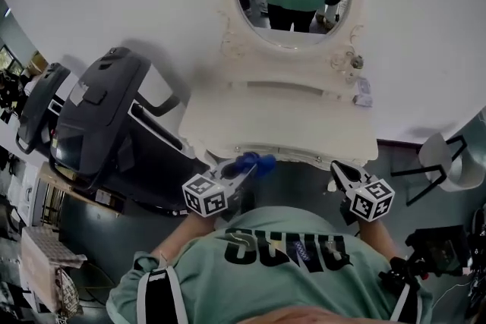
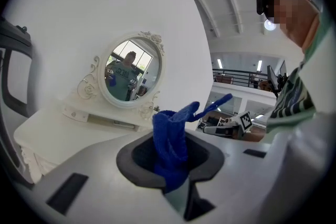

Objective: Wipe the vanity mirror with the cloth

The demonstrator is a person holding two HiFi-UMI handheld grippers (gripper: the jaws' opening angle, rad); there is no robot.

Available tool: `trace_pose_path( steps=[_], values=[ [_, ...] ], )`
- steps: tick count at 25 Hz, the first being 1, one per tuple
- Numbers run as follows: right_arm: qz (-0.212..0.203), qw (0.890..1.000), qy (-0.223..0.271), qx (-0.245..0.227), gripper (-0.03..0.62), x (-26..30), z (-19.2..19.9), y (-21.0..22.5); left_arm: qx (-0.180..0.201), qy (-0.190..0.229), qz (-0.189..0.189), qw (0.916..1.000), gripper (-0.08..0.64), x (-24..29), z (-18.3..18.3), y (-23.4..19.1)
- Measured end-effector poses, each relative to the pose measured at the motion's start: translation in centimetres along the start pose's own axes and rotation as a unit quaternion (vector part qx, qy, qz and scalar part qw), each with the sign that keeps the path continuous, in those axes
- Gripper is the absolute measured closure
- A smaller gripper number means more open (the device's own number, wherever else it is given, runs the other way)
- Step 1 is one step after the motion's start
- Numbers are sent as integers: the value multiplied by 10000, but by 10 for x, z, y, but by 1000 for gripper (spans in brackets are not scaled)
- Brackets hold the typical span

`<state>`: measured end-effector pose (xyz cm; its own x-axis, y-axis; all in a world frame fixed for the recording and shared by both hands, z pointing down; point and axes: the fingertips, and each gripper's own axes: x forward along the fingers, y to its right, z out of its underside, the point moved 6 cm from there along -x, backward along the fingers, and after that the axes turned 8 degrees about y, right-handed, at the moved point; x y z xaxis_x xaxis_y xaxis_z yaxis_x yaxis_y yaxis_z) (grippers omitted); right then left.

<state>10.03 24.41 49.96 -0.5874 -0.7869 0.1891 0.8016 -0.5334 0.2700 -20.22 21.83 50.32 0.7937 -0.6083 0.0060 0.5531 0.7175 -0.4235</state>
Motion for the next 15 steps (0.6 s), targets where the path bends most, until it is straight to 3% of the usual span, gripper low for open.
trace_pose_path(
  steps=[9,15],
  values=[
    [585,9978,278,-145,584,144,-82,32,343,-120,897,9953,480,96,-103,-153],
    [748,9969,169,-190,584,162,-94,40,425,12,1178,9921,480,133,-133,-176]
  ],
)
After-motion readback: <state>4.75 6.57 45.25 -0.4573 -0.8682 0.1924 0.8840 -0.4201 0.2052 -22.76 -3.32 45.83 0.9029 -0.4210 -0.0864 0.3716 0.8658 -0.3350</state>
